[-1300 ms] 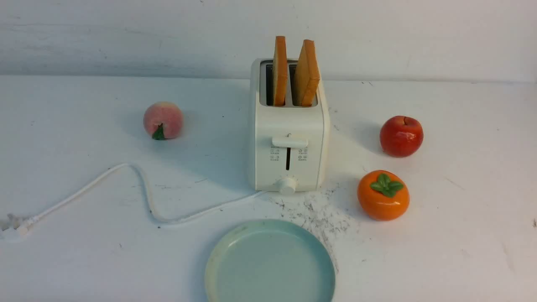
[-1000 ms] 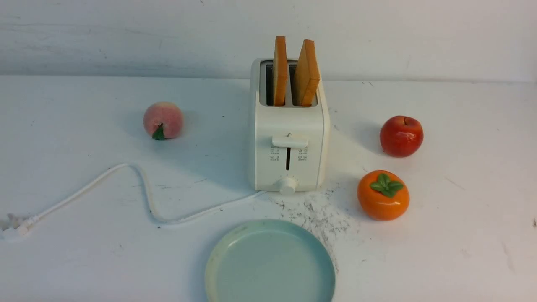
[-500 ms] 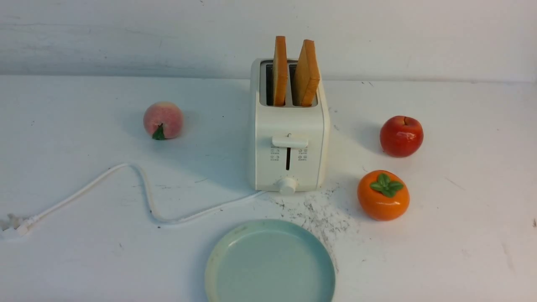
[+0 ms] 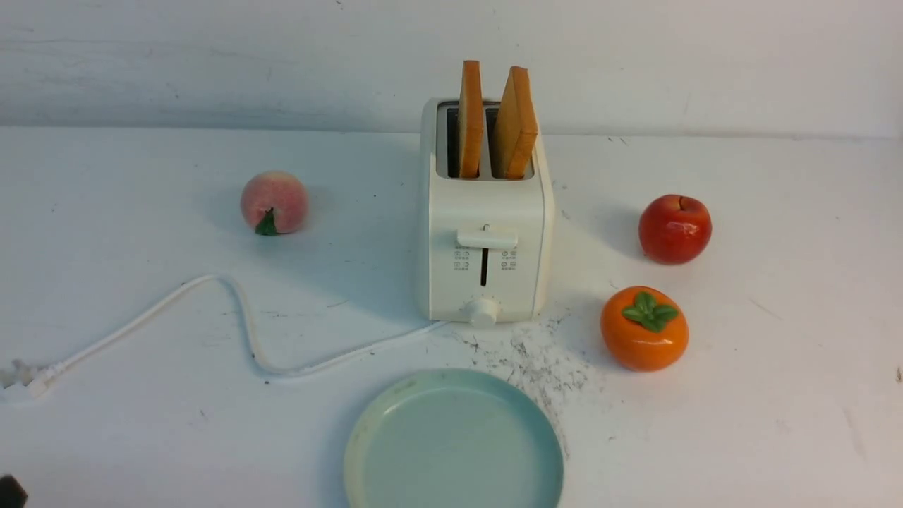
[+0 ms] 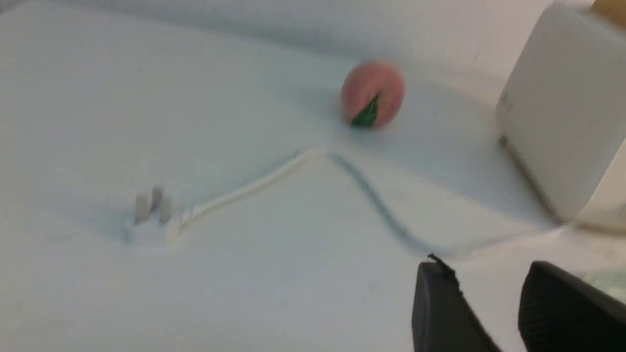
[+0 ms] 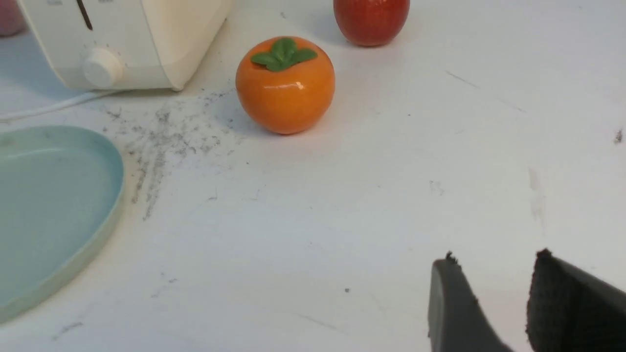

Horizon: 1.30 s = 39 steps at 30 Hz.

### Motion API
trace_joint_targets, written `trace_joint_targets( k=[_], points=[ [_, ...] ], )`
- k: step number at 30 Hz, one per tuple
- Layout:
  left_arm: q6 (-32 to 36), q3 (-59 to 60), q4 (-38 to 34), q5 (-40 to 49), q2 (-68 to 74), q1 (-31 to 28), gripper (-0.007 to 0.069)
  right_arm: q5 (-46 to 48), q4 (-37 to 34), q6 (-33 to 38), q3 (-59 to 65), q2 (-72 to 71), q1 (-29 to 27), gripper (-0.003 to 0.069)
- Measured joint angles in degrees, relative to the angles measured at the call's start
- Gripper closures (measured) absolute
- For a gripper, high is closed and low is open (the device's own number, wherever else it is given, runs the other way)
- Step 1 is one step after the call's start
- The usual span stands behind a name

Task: Take toasted bread from bread machine on white table place on plate.
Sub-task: 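Reach for a toast slice standing in the toaster with the left gripper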

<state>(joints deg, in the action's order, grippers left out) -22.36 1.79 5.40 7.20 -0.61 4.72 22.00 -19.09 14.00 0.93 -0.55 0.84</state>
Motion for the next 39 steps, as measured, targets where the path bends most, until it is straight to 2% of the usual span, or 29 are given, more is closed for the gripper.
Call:
trace_joint_targets(
  k=[3,5,11,14,20,22,24,25,26,27,28,30,31,32,33,34,35,36,37,38,39],
  points=[
    [-3.76,0.00,-5.97,-10.12,0.00,0.00,0.0386,-3.11,-12.26,0.00,0.48,0.00,0.00,0.0419],
    [-6.01,0.00,-9.28,-15.51,0.00,0.00,0.0386,-6.77,-24.18,0.00,0.48,0.00,0.00,0.0419],
    [-7.61,0.00,-11.37,-21.27,0.00,0.00,0.0386,-13.72,-45.09,0.00,0.48,0.00,0.00,0.0419],
    [-7.61,0.00,-11.50,-21.74,0.00,0.00,0.0386,-15.50,-49.23,0.00,0.48,0.00,0.00,0.0419],
    [-7.72,0.00,-11.68,-23.31,0.00,0.00,0.0386,-16.34,-50.79,0.21,0.48,0.00,0.00,0.0419],
    [-7.76,0.00,-11.68,-28.85,0.00,0.00,0.0386,-17.06,-50.78,0.67,0.13,0.00,0.00,0.0421],
    [-7.96,-0.19,-12.01,-34.38,0.00,0.00,0.0398,-16.15,-50.05,3.04,-2.34,0.00,0.00,0.0432],
    [-8.06,-0.46,-12.15,-35.12,0.00,0.00,0.0405,-15.93,-49.74,3.83,-3.24,0.00,0.00,0.0436],
    [-8.81,-3.19,-12.72,-35.19,0.00,0.00,0.0452,-14.80,-48.01,8.60,-8.49,0.31,0.00,0.0465],
    [-8.87,-3.67,-12.72,-35.00,0.00,0.00,0.0459,-14.57,-47.64,9.79,-9.87,0.44,0.00,0.0473],
    [-9.34,-6.41,-12.78,-32.96,0.00,0.00,0.0500,-13.93,-46.98,12.21,-12.79,1.47,0.00,0.0491],
    [-10.24,-16.19,-11.90,-22.10,2.08,0.00,0.0621,-11.05,-45.10,19.94,-23.28,6.79,0.00,0.0573],
    [-10.37,-19.70,-11.42,-17.50,4.19,0.00,0.0638,-9.22,-44.48,21.69,-26.15,9.02,0.00,0.0600],
    [-10.43,-21.46,-11.25,-14.99,4.69,0.00,0.0638,-8.82,-44.35,22.08,-26.83,10.21,0.00,0.0607],
    [-10.39,-30.48,-10.64,-1.33,10.68,0.00,0.0638,-3.30,-42.92,24.51,-33.21,16.87,0.00,0.0659],
    [-10.39,-31.37,-10.58,0.07,12.05,0.00,0.0638,-1.95,-42.72,24.57,-34.36,17.59,0.00,0.0662],
    [-9.69,-37.44,-10.58,10.31,16.37,0.00,0.0638,2.53,-41.61,24.45,-37.49,22.67,0.00,0.0668],
    [-9.55,-38.28,-10.58,11.83,17.10,0.00,0.0638,3.34,-41.06,24.31,-38.41,23.40,0.00,0.0668],
    [-7.30,-45.28,-10.63,25.23,23.75,-0.04,0.0638,10.47,-38.02,23.51,-41.54,29.87,0.00,0.0666],
    [-7.30,-45.28,-10.63,25.23,24.46,-0.04,0.0638,11.23,-37.49,23.41,-41.87,29.87,0.00,0.0666],
    [-4.56,-49.77,-10.75,35.81,29.29,-0.04,0.0638,16.26,-33.18,22.62,-43.75,35.09,0.00,0.0664]
  ],
)
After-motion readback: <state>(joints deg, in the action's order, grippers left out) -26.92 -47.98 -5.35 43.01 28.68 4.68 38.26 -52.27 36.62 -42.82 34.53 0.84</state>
